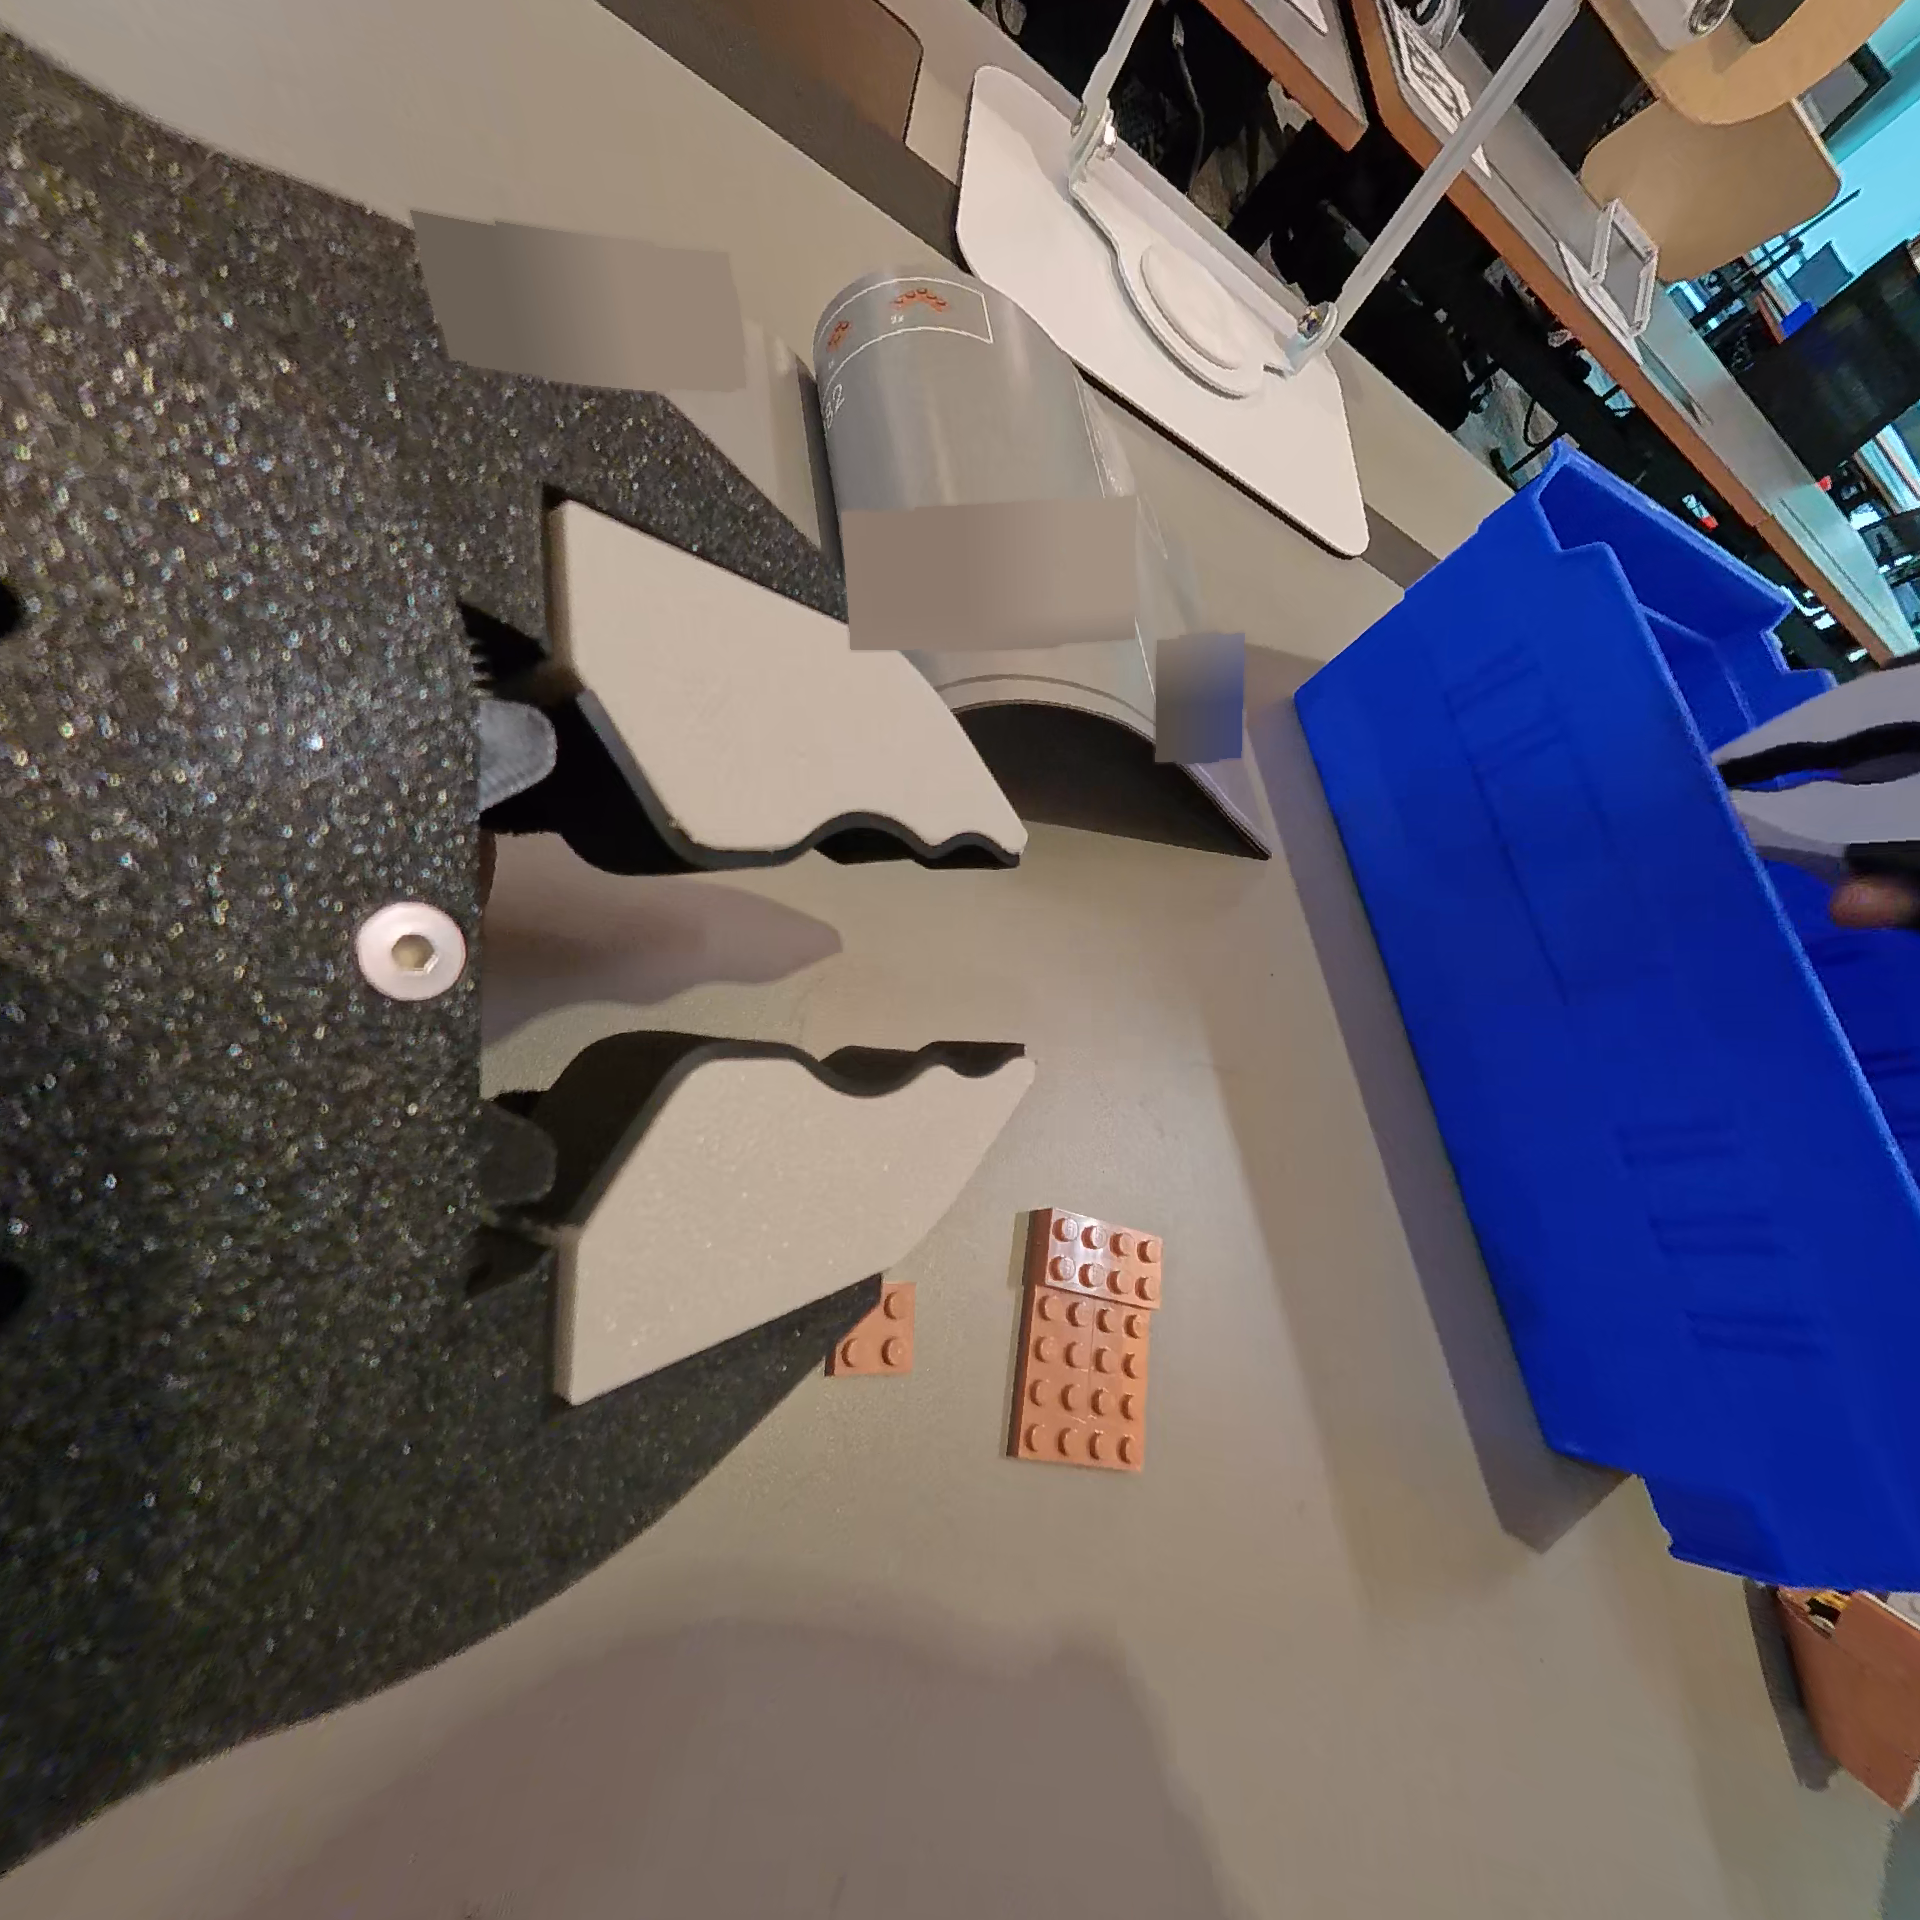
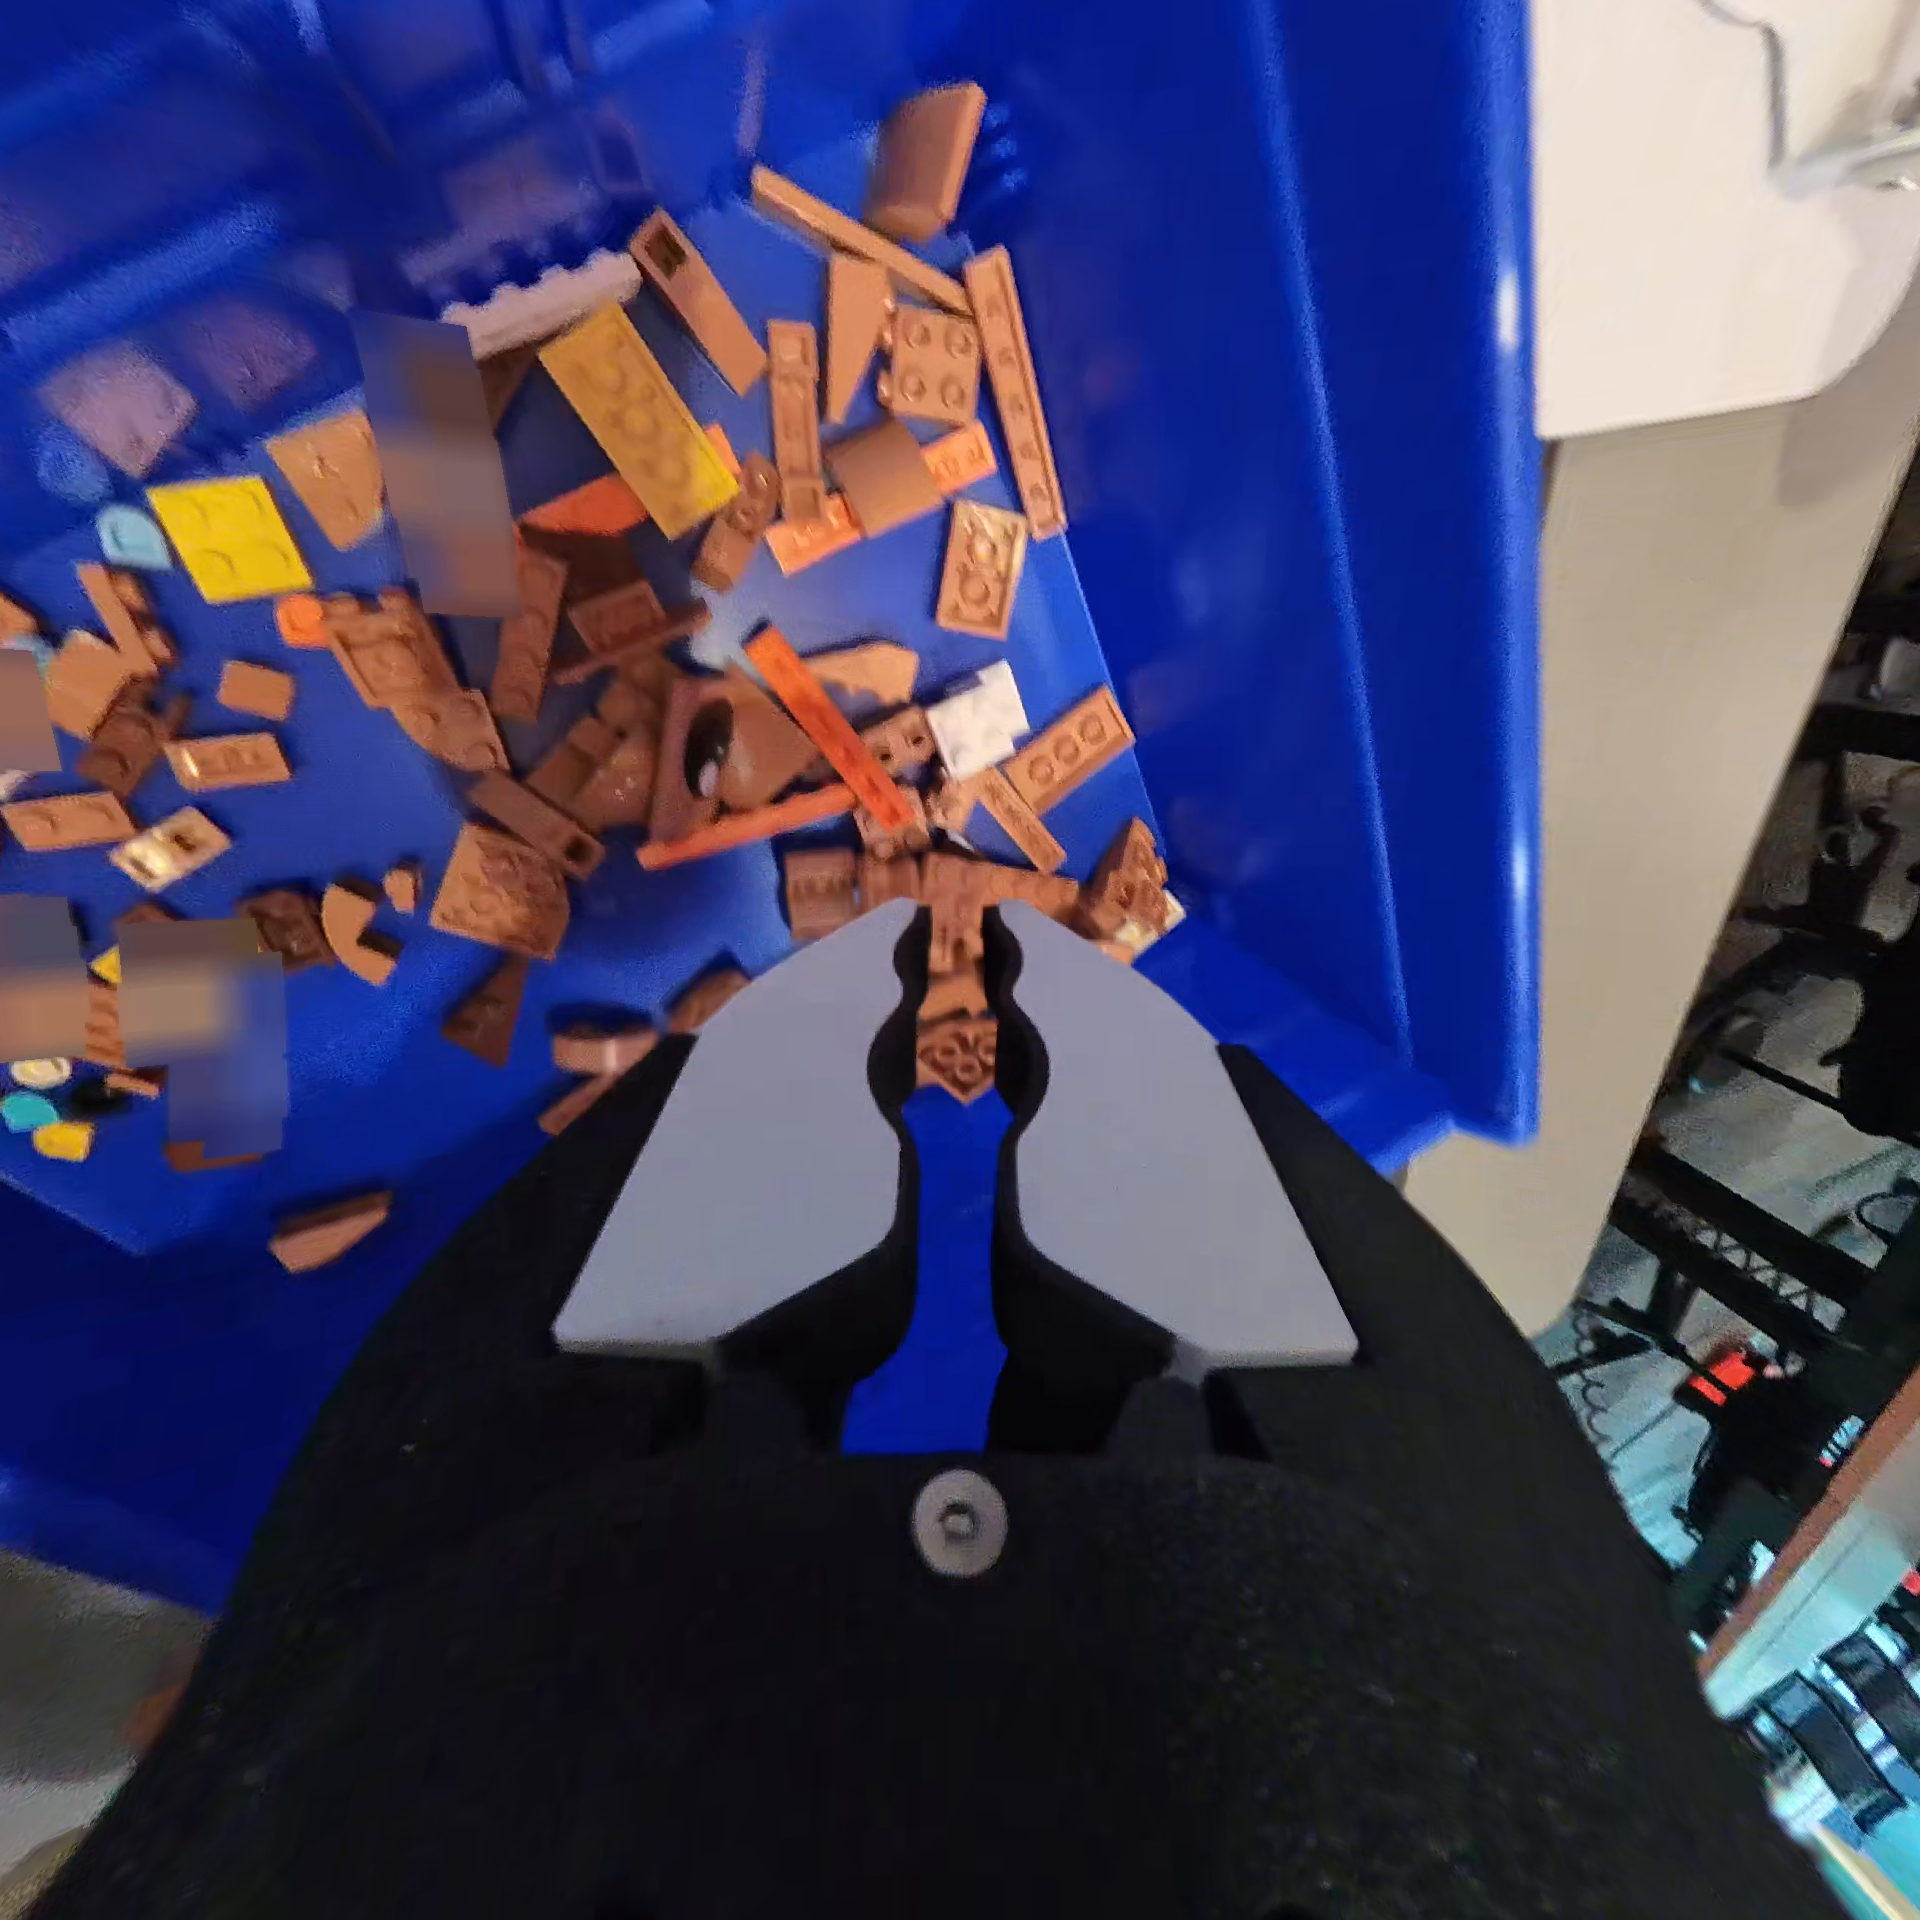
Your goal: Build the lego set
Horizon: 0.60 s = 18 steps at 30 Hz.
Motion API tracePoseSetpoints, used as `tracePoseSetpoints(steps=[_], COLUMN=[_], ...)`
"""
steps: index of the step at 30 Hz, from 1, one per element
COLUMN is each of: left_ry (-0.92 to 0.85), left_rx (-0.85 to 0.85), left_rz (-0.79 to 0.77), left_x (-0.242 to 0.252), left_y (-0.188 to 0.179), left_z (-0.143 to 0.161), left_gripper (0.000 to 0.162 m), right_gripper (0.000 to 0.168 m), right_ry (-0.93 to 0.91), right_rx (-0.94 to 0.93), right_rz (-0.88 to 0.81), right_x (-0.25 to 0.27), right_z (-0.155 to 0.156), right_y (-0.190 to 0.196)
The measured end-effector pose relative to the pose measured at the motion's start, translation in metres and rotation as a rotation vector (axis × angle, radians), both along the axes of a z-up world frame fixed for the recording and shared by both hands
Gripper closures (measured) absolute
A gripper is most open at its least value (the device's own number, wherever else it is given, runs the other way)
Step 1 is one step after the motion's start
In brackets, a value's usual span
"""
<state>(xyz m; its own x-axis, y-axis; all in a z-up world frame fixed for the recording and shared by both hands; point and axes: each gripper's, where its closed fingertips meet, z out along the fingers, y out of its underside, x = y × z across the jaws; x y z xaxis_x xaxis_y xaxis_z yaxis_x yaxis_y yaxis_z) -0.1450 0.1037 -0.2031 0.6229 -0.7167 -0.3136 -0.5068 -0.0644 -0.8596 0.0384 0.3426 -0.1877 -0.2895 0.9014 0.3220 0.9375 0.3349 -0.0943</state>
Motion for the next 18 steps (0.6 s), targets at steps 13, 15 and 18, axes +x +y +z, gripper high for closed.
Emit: tracePoseSetpoints(steps=[13, 15, 18], left_ry=[0.004, 0.005, 0.004], left_rx=[-0.003, -0.003, -0.001], left_rz=[0.006, 0.006, 0.004], left_x=[0.0, 0.0, 0.0], left_y=[0.001, 0.001, 0.001], left_z=[-0.001, -0.001, -0.001], left_gripper=[0.13, 0.13, 0.131], right_gripper=[0.153, 0.152, 0.152], right_ry=[-0.094, -0.12, -0.179], right_rx=[0.084, 0.088, 0.097], right_rz=[0.012, 0.036, 0.066], right_x=[0.043, 0.038, 0.031], right_z=[0.006, -0.001, -0.015], right_y=[0.01, 0.011, 0.014])
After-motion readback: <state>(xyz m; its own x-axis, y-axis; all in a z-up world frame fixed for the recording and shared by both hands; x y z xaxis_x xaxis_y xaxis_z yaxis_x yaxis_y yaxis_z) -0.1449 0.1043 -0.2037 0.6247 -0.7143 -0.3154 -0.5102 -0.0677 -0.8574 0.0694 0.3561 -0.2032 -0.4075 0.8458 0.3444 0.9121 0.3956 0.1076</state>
